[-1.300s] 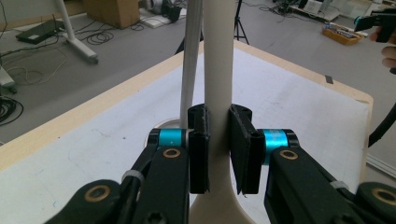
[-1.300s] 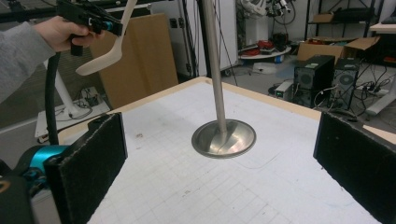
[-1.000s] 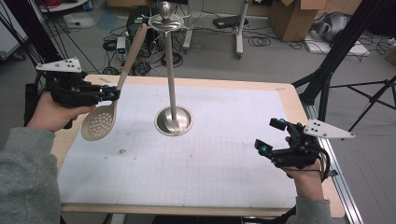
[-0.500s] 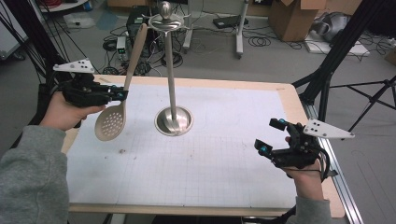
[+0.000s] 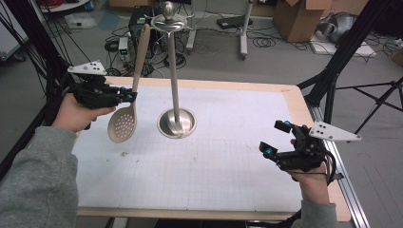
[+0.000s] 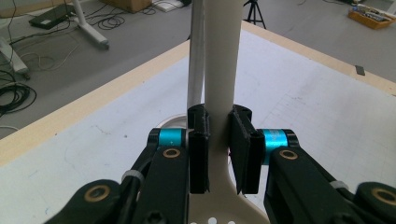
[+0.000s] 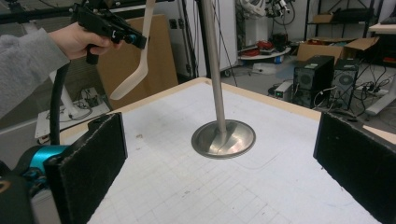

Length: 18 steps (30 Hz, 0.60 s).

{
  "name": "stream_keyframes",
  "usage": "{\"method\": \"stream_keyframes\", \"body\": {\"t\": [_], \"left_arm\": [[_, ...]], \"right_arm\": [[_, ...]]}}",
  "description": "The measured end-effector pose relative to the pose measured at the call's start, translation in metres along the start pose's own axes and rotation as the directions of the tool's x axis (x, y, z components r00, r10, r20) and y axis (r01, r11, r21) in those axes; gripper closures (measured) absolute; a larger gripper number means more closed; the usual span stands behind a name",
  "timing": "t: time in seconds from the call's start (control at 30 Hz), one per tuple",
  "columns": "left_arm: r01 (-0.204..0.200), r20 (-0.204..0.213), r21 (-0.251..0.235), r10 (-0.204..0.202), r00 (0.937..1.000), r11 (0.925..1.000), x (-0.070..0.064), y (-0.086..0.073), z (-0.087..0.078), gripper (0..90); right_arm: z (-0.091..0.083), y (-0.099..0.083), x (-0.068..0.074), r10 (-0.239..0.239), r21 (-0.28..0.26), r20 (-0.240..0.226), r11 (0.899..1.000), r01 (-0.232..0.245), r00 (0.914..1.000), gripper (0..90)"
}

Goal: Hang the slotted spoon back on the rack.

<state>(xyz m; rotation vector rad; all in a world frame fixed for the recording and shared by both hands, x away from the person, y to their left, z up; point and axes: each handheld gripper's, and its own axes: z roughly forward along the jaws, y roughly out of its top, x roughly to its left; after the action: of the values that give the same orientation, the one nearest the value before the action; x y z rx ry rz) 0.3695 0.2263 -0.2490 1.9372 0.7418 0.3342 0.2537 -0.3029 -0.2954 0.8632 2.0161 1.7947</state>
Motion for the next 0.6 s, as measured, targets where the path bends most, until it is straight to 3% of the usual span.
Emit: {"method": "stream_keyframes", "body": {"t": [0.6], "left_arm": [[0.005, -0.011, 0.014, -0.005, 0.9999, 0.9999, -0.002, 0.004, 0.021, 77.9]], "right_arm": [[-0.001, 0.000, -0.001, 0.005, -0.003, -0.001, 1.000, -0.005, 1.0000, 1.5]]}}
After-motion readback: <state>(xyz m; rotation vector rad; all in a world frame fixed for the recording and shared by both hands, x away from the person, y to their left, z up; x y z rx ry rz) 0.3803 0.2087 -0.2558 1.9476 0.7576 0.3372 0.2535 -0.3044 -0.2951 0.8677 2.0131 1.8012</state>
